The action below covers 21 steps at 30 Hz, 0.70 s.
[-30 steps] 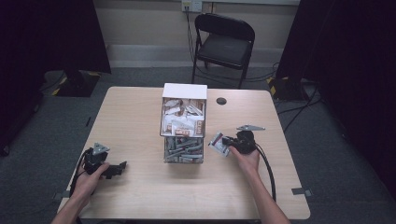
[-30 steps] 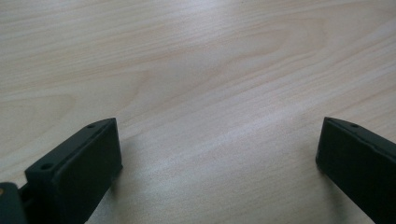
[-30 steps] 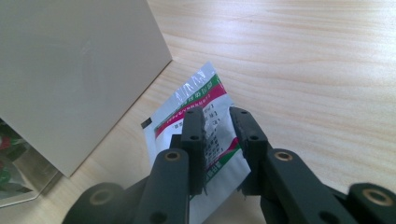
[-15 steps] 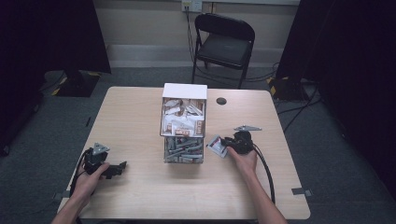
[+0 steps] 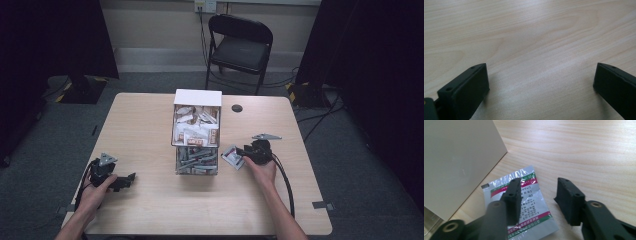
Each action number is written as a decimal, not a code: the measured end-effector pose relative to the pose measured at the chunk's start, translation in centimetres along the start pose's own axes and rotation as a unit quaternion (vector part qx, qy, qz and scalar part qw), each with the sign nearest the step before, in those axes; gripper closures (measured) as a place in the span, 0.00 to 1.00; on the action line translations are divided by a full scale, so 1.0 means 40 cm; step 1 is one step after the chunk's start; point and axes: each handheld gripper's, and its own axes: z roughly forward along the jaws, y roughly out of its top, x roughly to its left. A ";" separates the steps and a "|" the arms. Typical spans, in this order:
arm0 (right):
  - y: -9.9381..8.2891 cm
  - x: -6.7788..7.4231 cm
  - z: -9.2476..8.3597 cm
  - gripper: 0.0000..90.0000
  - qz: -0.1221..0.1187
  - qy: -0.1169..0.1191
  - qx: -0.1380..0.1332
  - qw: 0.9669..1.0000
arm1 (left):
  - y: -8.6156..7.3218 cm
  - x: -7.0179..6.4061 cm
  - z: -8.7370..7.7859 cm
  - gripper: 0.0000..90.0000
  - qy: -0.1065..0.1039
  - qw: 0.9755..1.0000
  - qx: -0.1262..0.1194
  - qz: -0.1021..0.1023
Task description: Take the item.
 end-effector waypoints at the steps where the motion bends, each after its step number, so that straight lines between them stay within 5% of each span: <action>1: 0.001 0.000 -0.002 0.59 0.000 0.003 -0.001 1.000 | 0.000 0.000 0.000 0.00 0.000 1.000 0.000 0.000; 12: 0.013 0.000 -0.039 0.32 0.003 0.000 -0.014 1.000 | 0.000 0.000 0.000 0.00 0.000 1.000 0.000 0.000; 21: 0.011 -0.005 -0.089 0.23 0.016 -0.007 -0.023 1.000 | 0.000 0.000 0.000 0.00 0.000 1.000 0.000 0.000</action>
